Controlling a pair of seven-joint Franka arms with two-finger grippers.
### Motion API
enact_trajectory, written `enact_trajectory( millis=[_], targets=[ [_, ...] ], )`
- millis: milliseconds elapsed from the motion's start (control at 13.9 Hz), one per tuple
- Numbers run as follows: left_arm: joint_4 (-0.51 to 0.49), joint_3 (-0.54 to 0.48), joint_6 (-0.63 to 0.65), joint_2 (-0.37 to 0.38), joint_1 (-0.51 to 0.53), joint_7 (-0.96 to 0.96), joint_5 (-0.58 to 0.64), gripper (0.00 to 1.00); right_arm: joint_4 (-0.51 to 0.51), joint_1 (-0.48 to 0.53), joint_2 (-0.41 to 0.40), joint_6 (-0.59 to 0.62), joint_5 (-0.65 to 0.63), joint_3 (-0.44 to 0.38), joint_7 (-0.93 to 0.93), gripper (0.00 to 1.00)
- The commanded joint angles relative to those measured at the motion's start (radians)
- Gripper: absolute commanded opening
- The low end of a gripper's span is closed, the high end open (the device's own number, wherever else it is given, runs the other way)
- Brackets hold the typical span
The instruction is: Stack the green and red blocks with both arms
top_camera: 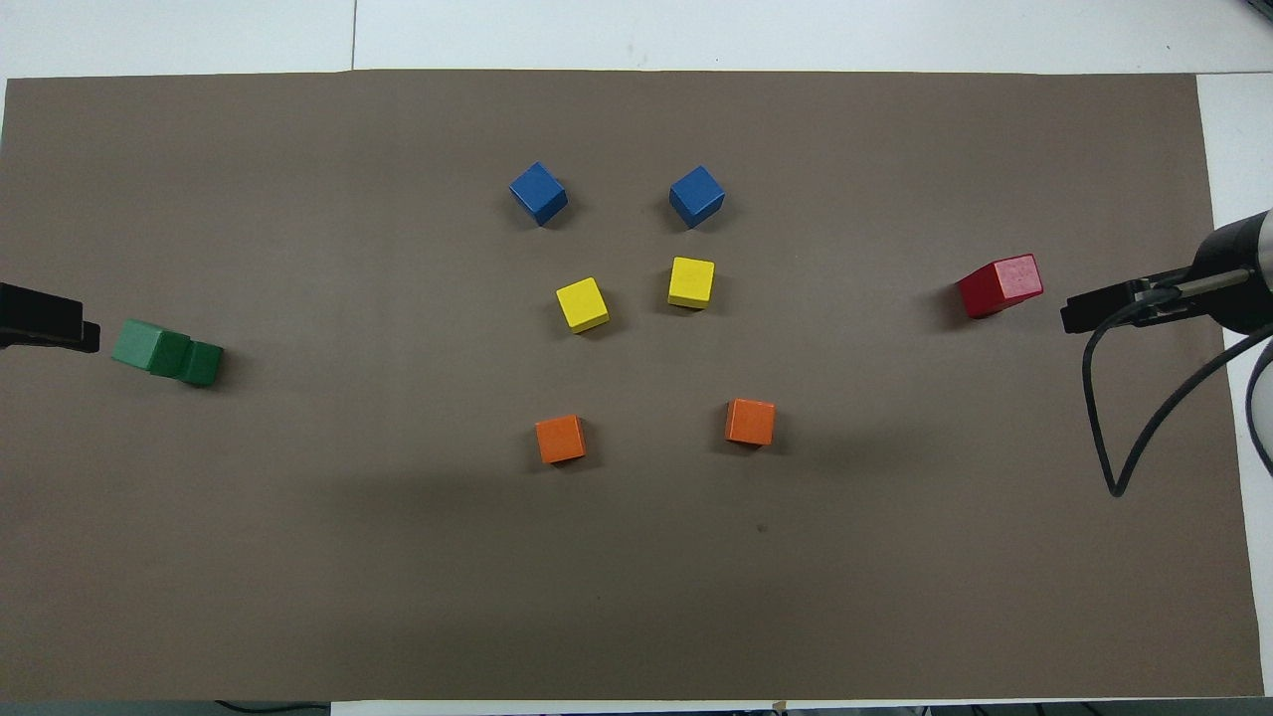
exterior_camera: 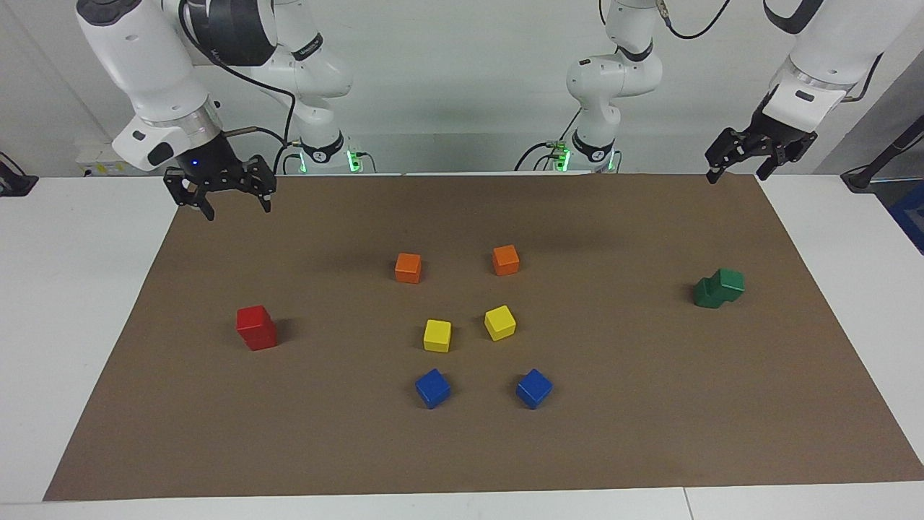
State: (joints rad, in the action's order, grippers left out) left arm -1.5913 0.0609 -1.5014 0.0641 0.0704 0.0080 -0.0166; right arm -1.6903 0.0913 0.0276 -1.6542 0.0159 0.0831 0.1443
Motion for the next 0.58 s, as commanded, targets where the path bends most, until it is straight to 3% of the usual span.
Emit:
enact_trajectory(
  millis=[0, 505],
  targets=[
    [0.002, -0.006, -0.010, 0.010, -0.012, -0.014, 0.009, 1.00, 0.029, 0.013, -0.017, 0.022, -0.008, 0.006, 0.003, 0.99],
    [0.002, -0.006, -0.010, 0.010, -0.012, -0.014, 0.009, 1.00, 0.026, 0.011, -0.017, 0.034, -0.023, 0.004, 0.000, 0.99]
  ],
)
